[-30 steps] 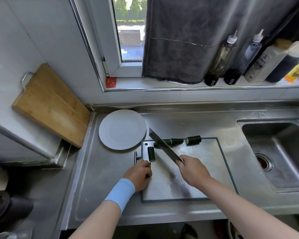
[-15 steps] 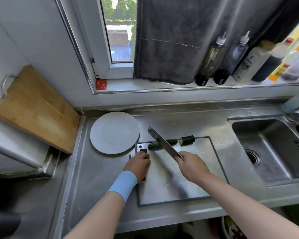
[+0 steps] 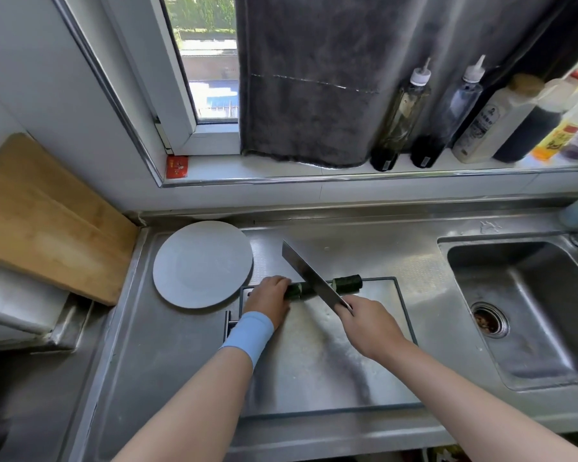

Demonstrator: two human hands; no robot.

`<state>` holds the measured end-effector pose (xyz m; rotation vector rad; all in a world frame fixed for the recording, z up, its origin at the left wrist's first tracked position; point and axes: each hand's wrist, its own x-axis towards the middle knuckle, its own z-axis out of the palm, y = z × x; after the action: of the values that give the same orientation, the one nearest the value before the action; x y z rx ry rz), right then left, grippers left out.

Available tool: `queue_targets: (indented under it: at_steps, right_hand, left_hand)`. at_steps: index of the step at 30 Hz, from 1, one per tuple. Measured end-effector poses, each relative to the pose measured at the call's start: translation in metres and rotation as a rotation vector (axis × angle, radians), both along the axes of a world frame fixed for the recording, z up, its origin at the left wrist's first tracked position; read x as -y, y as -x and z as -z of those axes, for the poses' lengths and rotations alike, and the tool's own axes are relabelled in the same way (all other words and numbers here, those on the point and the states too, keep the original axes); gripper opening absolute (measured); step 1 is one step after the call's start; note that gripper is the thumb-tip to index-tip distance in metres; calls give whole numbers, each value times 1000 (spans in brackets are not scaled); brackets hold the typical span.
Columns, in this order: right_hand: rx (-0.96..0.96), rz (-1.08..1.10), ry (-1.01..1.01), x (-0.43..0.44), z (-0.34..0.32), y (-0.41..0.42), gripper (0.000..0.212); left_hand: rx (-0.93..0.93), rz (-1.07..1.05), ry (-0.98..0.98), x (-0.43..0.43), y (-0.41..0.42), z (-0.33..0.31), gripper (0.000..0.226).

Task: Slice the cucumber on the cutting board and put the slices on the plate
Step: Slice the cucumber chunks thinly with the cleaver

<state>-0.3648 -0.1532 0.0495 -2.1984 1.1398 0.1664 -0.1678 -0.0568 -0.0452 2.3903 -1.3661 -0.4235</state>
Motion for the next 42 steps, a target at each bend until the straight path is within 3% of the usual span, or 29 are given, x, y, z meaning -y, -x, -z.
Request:
queue_targets:
  at_steps: [3, 6, 13, 19, 33, 42]
  right_hand:
    - [15, -6, -23, 9, 3, 5, 34]
    - [24, -26, -36, 15, 5, 9, 32]
    - [47, -100, -96, 14, 5, 12, 27]
    - [1, -145, -106, 6, 10, 25, 25]
    - [-126, -176, -93, -4, 26, 50, 26]
    - [-150, -175, -111, -6, 33, 50, 19]
  left_hand:
    - [-5, -27, -29, 2, 2, 3, 39]
    - [23, 10, 63, -7, 6, 5, 35]
    - [60, 186, 239, -37, 48, 15, 41]
    - [90, 291, 275, -39, 84, 25, 45]
    - [56, 110, 401, -47, 108, 46, 31]
    - [213, 234, 493, -42, 98, 61, 26]
